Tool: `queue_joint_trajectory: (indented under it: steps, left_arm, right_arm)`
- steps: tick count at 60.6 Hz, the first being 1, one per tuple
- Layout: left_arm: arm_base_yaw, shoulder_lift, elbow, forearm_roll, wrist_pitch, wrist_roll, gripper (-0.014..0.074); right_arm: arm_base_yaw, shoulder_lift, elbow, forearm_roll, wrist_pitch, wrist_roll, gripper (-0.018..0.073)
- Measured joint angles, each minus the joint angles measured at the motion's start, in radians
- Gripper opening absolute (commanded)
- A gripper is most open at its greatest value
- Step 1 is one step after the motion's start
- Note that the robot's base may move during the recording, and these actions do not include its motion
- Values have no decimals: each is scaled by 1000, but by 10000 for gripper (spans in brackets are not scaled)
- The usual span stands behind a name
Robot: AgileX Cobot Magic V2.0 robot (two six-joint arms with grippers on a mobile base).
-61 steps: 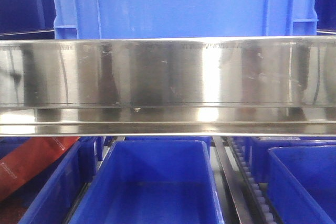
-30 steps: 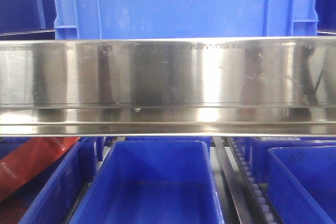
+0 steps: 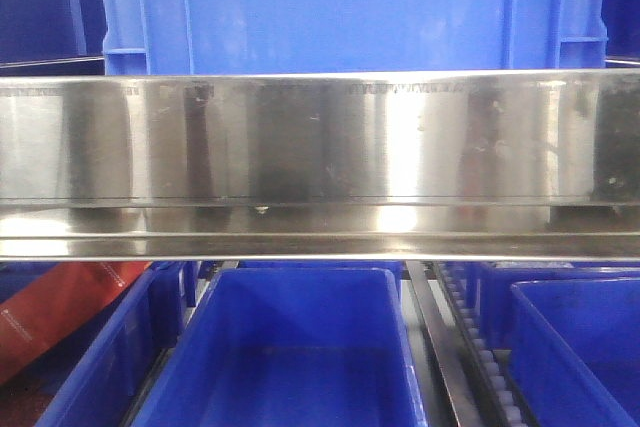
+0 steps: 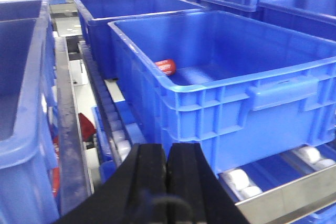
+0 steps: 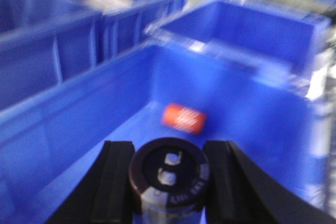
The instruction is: Place cylindrical capacitor in blue bin on shelf
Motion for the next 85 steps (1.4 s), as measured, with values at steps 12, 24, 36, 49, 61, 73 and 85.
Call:
queue_joint_trajectory:
  steps: [12,24,36,49,61,73,85]
  left_arm:
    - [0,0,0,-53,0,-2,-111]
    - [0,0,0,-86,0,-2,-111]
    - [0,0,0,-89,0,-2,-111]
    - [0,0,0,-89,0,-2,-111]
    - [0,0,0,-89,0,-2,-111]
    - [0,0,0,-89,0,-2,-111]
    - [0,0,0,-89,0,-2,-111]
  right_arm:
    - [2,179,-47,30,21,0,-162]
    - [2,253,-47,34,27,2,-147]
    - [2,263,-47,37,41,4,331]
    - [2,259,-53,38,63,8,548]
    - [2,198,-53,39,67,10,305]
    - [-41,39,-53,42,117,10,-96]
    - [-153,-192,100,42,99,10,-160]
